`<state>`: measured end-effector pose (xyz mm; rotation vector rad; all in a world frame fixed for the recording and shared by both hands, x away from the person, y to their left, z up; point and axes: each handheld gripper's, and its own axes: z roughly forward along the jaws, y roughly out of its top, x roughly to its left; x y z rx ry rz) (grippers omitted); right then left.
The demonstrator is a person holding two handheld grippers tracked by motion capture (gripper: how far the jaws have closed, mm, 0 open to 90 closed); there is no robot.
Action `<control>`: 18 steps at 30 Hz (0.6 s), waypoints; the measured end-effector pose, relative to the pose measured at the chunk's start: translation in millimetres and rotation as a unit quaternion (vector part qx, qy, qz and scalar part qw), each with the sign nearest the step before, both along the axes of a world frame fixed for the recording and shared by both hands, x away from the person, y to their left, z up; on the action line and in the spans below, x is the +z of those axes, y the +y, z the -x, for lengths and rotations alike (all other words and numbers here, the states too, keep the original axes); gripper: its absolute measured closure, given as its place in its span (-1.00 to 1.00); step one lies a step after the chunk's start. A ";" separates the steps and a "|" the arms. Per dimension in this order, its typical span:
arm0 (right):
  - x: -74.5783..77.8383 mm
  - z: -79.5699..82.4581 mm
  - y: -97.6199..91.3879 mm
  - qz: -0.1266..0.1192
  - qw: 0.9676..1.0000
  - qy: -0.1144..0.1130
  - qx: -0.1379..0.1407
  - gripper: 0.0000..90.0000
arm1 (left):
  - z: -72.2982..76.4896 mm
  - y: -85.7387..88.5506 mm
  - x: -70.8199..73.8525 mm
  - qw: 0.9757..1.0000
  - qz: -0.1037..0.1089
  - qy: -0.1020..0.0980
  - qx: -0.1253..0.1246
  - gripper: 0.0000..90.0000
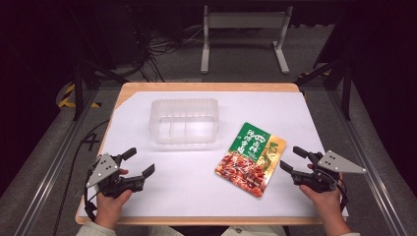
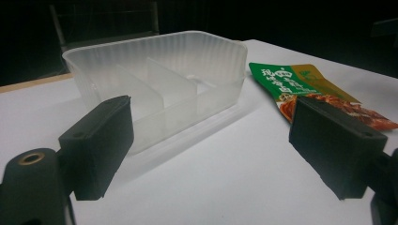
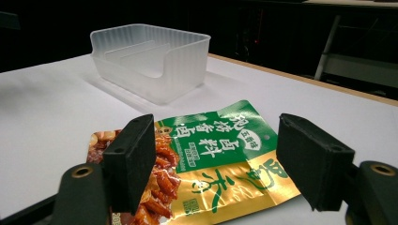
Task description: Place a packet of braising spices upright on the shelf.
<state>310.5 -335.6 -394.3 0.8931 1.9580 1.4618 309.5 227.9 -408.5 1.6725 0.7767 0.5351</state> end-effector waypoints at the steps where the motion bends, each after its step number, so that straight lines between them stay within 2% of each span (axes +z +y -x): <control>1: 1.0 -1.5 0.2 -0.002 1.000 0.001 0.001 -0.35 | 0.3 -0.2 0.0 1.000 0.001 0.000 0.001 -0.67; 6: 8.8 -13.5 -0.4 -0.009 1.000 0.005 0.004 -0.37 | 0.0 -1.5 0.1 1.000 -0.001 0.001 0.003 -0.67; 18: 28.7 -48.3 -8.1 -0.034 0.999 0.020 -0.011 -0.39 | -1.6 -2.7 -1.5 1.000 -0.005 0.002 0.001 -0.67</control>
